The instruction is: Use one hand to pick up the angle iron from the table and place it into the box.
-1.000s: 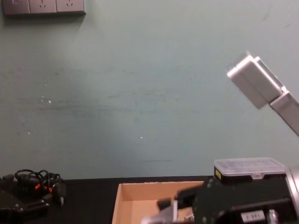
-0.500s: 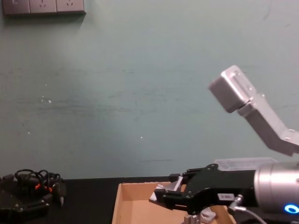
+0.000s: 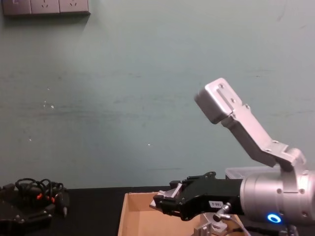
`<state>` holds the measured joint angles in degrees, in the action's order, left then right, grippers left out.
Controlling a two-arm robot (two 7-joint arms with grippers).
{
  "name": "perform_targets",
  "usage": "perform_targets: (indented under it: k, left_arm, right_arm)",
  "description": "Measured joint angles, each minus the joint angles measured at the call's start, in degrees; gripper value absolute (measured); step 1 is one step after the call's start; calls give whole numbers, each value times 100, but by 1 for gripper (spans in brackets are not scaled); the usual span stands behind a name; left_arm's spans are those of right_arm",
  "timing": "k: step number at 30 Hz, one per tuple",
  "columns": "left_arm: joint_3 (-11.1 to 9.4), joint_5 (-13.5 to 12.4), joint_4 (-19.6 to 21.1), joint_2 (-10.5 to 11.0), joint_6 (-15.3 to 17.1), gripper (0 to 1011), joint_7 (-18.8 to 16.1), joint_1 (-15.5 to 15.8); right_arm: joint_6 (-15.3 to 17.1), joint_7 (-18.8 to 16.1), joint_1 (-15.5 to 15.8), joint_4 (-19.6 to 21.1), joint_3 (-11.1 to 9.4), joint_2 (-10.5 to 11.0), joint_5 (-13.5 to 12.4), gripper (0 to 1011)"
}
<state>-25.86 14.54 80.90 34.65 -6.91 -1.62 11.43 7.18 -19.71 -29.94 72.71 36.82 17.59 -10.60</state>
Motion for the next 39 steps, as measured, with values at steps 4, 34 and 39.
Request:
perform_targets:
  k: [4,34,39]
  left_arm:
    - [0,0,0,0,0,1011,0,0]
    - [0,0,0,0,0,1011,0,0]
    - [0,0,0,0,0,1011,0,0]
  right_arm:
    - [10,86,-50,-150,-26,-127,83,474]
    - [413,336,-531,-1422,-84,-1020,791,474]
    - [468,335,-501,-1411,-138,-1039,841,474]
